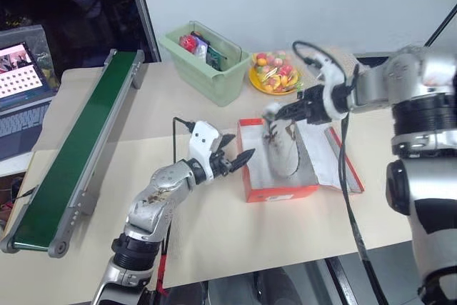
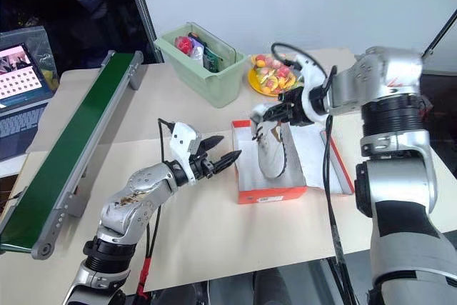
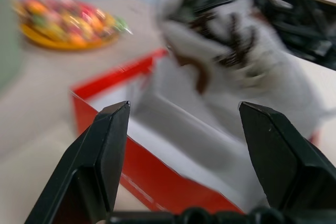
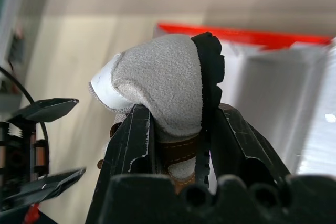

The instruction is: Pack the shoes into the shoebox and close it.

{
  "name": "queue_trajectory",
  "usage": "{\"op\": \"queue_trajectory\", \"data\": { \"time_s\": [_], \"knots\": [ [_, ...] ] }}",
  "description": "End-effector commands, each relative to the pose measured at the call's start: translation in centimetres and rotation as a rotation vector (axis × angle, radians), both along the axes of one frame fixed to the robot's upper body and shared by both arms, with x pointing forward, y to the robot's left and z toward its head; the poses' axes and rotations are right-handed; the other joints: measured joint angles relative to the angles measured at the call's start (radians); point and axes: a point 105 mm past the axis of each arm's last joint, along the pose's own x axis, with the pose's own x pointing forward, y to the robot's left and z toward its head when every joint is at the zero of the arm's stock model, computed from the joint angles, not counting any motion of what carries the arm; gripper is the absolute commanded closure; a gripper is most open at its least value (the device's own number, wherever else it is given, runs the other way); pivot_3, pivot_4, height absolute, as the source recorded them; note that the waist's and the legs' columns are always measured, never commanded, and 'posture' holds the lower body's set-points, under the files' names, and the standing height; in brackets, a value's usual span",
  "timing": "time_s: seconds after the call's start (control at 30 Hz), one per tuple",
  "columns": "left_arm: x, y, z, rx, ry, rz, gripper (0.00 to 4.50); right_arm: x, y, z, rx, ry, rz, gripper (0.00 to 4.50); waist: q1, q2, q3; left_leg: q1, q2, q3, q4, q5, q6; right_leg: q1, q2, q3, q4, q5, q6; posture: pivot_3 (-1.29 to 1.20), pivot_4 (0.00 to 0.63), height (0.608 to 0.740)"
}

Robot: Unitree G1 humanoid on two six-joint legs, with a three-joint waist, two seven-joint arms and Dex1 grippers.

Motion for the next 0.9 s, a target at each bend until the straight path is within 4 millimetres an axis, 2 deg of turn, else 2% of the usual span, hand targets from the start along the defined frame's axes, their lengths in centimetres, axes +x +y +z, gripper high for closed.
{"op": "queue_trajectory", "data": {
  "time_s": [0.03, 0.2, 0.33, 0.6, 0.7, 0.9],
  "knots": [
    [-2.3, 0.3, 2.4, 0.012, -0.079, -0.188, 0.98, 0.1, 0.0, 0.5, -0.005, -0.028, 0.038, 3.11, -0.001, 0.000, 0.000, -0.001, 0.000, 0.000, 0.000, 0.000, 0.000, -0.001, 0.000, 0.000, 0.000, 0.000, 0.000, 0.00, 0.150, 0.740],
    [-3.0, 3.7, 3.0, 0.160, -0.143, -0.251, 0.98, 0.2, -0.3, -0.1, -0.030, -0.009, 0.062, 3.11, -0.006, 0.000, 0.000, 0.001, 0.000, 0.000, 0.000, 0.000, 0.000, -0.001, 0.000, 0.000, 0.001, 0.000, 0.000, 0.00, 0.150, 0.740],
    [-3.4, 4.9, 3.0, 0.233, -0.157, -0.278, 0.98, 0.3, -0.6, -0.7, -0.045, 0.008, 0.069, 3.11, -0.005, 0.001, 0.000, 0.001, 0.000, 0.000, 0.000, 0.000, 0.000, -0.001, 0.001, 0.000, 0.001, 0.000, 0.000, 0.00, 0.150, 0.740],
    [-3.4, 4.7, 3.4, 0.244, -0.182, -0.287, 0.98, 0.4, -0.8, -3.1, -0.079, 0.031, 0.100, 3.11, -0.003, 0.001, 0.000, 0.001, 0.000, 0.000, 0.000, 0.000, 0.000, -0.001, 0.001, 0.000, 0.001, 0.000, 0.000, 0.00, 0.150, 0.740],
    [-4.4, 4.3, 2.9, 0.265, -0.174, -0.346, 0.98, 0.7, -1.1, -4.1, -0.096, 0.038, 0.091, 3.11, -0.004, 0.001, 0.000, 0.001, 0.000, 0.000, 0.000, 0.000, 0.000, -0.001, 0.001, 0.000, 0.001, 0.000, 0.000, 0.00, 0.150, 0.740],
    [-5.1, 4.3, 2.6, 0.299, -0.187, -0.384, 0.98, 1.3, -1.5, -4.7, -0.108, 0.034, 0.066, 3.11, -0.005, 0.001, 0.000, 0.001, 0.000, 0.000, 0.000, 0.000, -0.001, -0.001, 0.001, 0.000, 0.001, 0.000, 0.000, 0.00, 0.150, 0.740]
  ]
}}
